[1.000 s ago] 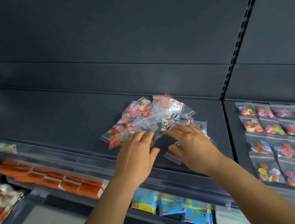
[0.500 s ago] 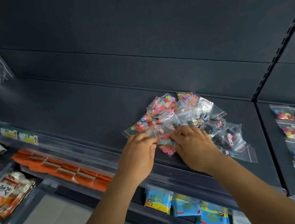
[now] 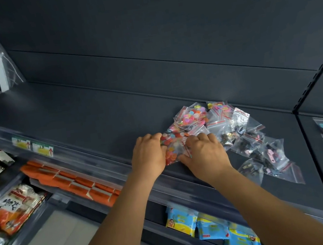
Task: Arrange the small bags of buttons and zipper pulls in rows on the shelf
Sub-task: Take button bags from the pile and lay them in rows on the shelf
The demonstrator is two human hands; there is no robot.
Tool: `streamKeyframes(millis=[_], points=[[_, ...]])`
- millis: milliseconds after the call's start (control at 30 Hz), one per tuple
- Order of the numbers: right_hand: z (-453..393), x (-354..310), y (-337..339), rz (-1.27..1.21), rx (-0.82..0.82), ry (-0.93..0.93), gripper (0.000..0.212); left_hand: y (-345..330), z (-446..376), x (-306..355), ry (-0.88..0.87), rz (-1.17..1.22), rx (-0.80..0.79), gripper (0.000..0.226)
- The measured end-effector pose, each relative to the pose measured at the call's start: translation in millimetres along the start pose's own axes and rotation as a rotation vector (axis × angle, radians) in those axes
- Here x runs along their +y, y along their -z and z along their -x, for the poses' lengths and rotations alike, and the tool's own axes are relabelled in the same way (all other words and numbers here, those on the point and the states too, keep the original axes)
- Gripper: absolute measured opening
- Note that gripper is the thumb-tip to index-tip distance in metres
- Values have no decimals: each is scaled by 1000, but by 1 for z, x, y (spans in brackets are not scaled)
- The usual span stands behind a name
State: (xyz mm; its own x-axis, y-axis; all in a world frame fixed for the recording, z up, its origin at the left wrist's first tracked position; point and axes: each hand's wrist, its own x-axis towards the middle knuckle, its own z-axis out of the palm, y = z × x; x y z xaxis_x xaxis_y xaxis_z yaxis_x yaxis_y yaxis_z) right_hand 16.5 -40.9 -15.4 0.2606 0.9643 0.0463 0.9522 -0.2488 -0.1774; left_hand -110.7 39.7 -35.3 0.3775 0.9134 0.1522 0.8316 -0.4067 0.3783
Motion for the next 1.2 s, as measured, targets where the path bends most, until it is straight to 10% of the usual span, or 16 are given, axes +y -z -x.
streamKeyframes(millis=[433,800,1200], points=[[-12,-2,0,-470,92,-73,4,6,-3,-4,84,311,-1,6],[-1,51,42,-1164,229,-357,11,32,1,52,-41,782,-69,33],[58,155,80,-1451,343,-355,13,-1,17,170,-70,1064,-267,7]])
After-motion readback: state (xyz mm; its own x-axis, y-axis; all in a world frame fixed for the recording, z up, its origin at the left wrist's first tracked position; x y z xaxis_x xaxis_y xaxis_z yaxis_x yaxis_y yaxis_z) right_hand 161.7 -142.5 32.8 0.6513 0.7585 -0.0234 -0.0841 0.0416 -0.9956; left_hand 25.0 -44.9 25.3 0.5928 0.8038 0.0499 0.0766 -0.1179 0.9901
